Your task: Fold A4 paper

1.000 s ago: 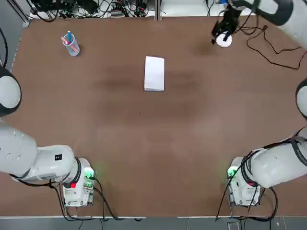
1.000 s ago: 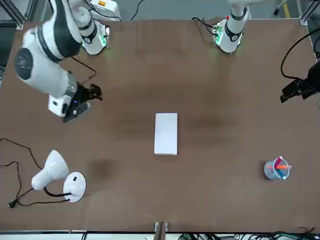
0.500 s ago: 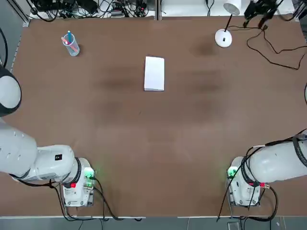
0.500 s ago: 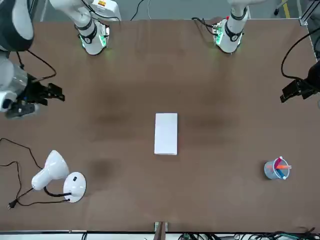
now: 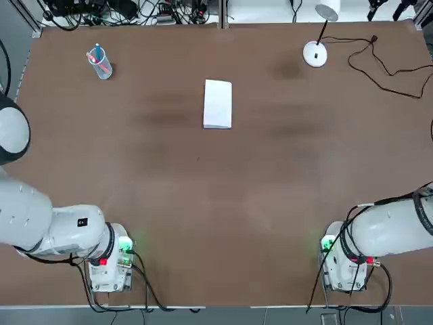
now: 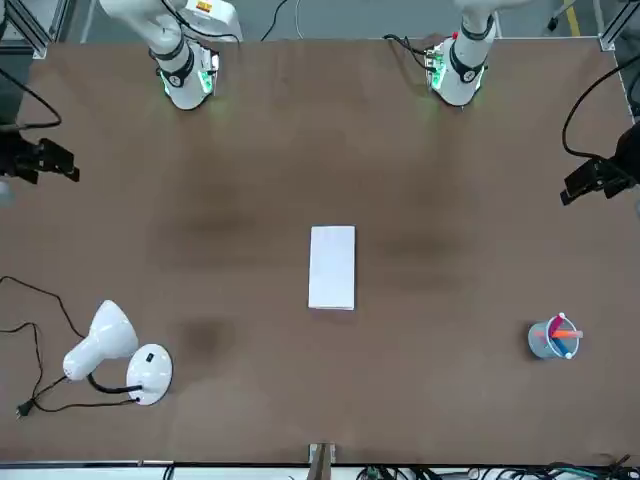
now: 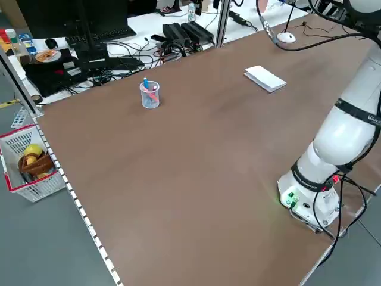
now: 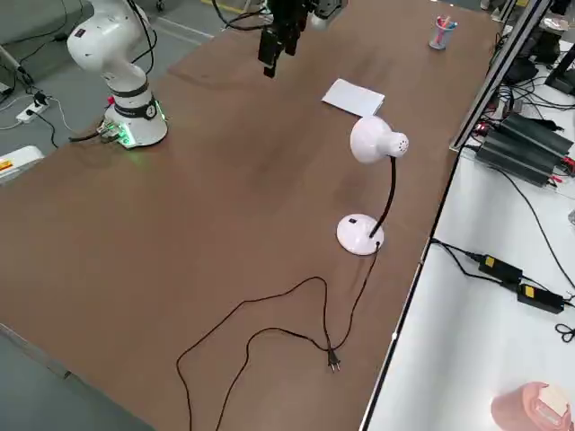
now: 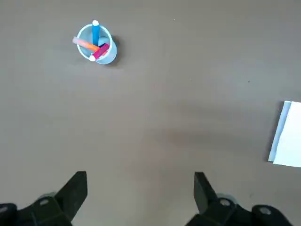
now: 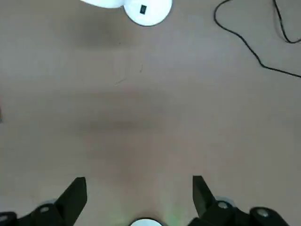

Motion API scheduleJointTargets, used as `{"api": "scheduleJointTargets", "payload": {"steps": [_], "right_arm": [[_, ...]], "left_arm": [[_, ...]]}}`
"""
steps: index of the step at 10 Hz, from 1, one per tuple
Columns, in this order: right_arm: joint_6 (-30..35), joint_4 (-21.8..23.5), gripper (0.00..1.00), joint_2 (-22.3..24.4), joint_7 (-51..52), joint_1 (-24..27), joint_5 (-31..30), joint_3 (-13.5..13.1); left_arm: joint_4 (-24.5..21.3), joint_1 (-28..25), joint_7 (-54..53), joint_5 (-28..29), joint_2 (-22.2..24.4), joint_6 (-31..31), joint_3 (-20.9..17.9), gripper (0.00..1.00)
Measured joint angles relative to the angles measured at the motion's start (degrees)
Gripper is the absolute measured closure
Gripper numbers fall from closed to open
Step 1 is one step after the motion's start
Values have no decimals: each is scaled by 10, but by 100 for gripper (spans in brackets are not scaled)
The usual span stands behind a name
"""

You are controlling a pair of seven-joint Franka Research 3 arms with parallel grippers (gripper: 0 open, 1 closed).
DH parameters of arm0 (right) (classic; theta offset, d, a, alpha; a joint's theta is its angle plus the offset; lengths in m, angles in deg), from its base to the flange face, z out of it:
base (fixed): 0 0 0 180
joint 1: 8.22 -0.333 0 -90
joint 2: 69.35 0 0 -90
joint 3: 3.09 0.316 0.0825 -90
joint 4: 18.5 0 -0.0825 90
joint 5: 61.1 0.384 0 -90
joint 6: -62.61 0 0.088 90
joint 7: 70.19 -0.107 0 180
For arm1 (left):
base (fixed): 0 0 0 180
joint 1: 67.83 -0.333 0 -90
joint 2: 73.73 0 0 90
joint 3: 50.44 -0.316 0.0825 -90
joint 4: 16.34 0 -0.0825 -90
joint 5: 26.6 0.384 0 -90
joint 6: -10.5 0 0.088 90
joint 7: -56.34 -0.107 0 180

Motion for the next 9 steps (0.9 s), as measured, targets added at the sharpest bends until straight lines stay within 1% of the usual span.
{"api": "scheduleJointTargets", "payload": {"steps": [3, 9], "right_arm": [[0, -2, 1, -1, 0, 5, 0, 3], [-21, -20, 1, -1, 0, 5, 3, 4]], "left_arm": [[0, 0, 0, 0, 0, 0, 0, 0], [0, 0, 0, -4, -1, 0, 0, 0]]}}
